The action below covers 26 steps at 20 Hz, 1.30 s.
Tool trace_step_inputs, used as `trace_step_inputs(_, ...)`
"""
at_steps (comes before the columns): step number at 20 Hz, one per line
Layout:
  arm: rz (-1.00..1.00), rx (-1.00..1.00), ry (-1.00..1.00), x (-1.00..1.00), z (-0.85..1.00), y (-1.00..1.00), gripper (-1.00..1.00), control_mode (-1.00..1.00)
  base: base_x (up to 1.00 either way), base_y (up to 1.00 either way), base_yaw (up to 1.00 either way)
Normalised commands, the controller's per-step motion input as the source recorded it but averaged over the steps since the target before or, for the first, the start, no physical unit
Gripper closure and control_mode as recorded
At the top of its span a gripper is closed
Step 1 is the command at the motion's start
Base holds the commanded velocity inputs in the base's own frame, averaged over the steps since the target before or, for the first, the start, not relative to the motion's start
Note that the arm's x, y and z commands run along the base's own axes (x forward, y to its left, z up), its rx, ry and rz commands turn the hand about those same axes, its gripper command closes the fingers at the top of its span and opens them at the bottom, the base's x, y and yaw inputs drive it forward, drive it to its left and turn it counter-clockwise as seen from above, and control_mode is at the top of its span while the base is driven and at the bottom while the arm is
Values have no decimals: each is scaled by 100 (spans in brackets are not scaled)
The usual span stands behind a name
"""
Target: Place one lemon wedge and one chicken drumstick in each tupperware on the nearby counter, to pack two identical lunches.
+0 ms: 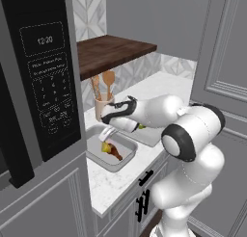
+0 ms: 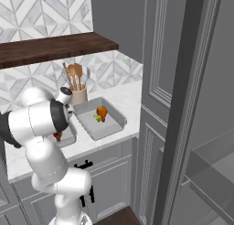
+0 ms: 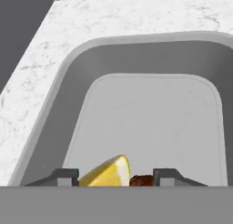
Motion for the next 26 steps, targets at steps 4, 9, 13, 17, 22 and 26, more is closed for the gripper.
trace_step_inputs(4, 0, 0, -3, -41, 31, -15, -100, -100, 0, 0, 0)
trace_step_inputs(9, -2, 1, -5, -69, 34, -50, -100, -100, 0, 0, 0)
trace_step_inputs(13, 0, 1, -21, -100, 58, -52, -100, -100, 0, 0, 0)
trace_step_inputs(17, -7, 0, -30, -100, 77, -34, -100, -100, 0, 0, 0)
trace_step_inputs(22, -10, 0, -30, -100, 65, -23, -100, -100, 0, 0, 0)
trace_step_inputs(26, -2, 1, -23, -58, 36, -23, -100, -100, 0, 0, 0)
